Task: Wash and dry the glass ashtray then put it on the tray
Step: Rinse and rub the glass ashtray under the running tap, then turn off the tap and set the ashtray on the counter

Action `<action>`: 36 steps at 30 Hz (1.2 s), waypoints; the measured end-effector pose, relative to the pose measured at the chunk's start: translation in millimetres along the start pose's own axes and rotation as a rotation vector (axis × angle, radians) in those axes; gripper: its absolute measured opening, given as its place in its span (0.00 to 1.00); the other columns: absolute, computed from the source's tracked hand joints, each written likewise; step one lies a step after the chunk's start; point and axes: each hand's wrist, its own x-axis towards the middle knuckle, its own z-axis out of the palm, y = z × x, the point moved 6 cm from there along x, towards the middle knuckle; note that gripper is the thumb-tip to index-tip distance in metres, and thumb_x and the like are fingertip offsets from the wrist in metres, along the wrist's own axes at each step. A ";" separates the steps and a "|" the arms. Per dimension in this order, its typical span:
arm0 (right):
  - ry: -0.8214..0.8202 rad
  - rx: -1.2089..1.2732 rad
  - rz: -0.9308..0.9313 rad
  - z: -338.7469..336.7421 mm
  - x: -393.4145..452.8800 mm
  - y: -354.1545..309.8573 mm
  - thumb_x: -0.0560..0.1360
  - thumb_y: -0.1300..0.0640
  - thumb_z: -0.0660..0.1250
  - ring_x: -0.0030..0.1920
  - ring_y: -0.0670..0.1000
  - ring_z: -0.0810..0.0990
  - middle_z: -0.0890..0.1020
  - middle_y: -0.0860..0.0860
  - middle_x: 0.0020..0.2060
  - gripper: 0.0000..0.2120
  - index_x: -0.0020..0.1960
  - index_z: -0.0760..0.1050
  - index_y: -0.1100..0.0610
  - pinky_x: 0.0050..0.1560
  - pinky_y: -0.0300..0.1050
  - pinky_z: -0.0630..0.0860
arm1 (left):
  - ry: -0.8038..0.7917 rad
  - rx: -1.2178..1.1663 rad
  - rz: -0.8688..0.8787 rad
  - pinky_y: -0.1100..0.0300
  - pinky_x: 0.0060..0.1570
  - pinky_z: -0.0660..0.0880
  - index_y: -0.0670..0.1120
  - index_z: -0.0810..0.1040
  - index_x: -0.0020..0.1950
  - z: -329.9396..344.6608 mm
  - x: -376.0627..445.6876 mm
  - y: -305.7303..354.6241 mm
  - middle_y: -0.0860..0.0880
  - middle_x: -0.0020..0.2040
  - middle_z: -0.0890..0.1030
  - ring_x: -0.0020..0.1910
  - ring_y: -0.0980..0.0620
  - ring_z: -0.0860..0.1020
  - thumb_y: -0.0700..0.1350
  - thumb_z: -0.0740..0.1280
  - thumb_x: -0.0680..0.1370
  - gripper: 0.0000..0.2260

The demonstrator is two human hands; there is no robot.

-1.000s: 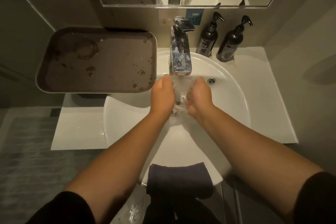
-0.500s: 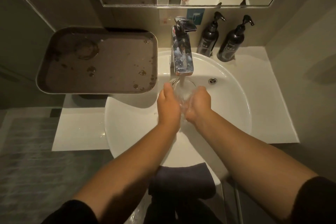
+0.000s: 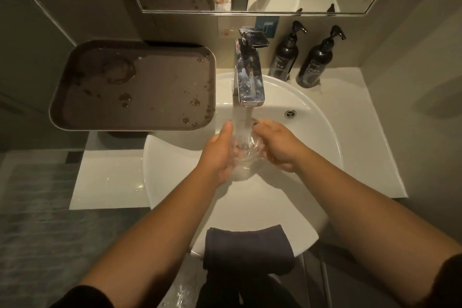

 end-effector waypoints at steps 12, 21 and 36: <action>0.350 -1.095 -0.771 6.9 -16.1 -200.4 0.74 0.59 0.61 0.69 0.50 0.68 0.67 0.51 0.72 0.30 0.75 0.60 0.52 0.70 0.47 0.65 | -0.094 -0.148 0.084 0.43 0.56 0.75 0.37 0.77 0.59 -5.3 -6.7 1.7 0.39 0.48 0.82 0.48 0.42 0.80 0.37 0.64 0.78 0.11; 0.114 -1.676 -0.796 36.7 0.2 -196.0 0.75 0.68 0.65 0.70 0.59 0.70 0.71 0.56 0.72 0.30 0.75 0.64 0.54 0.66 0.54 0.69 | -0.124 -0.260 0.053 0.48 0.47 0.75 0.41 0.77 0.46 -10.7 -11.6 0.3 0.40 0.43 0.78 0.42 0.44 0.78 0.35 0.65 0.72 0.05; 0.282 -0.441 0.056 -20.4 -26.0 -38.8 0.81 0.46 0.59 0.54 0.54 0.76 0.79 0.51 0.54 0.13 0.58 0.75 0.53 0.54 0.52 0.74 | -0.165 -0.177 0.118 0.60 0.32 0.77 0.42 0.75 0.48 -8.6 -19.2 20.3 0.45 0.38 0.82 0.36 0.52 0.82 0.46 0.62 0.81 0.08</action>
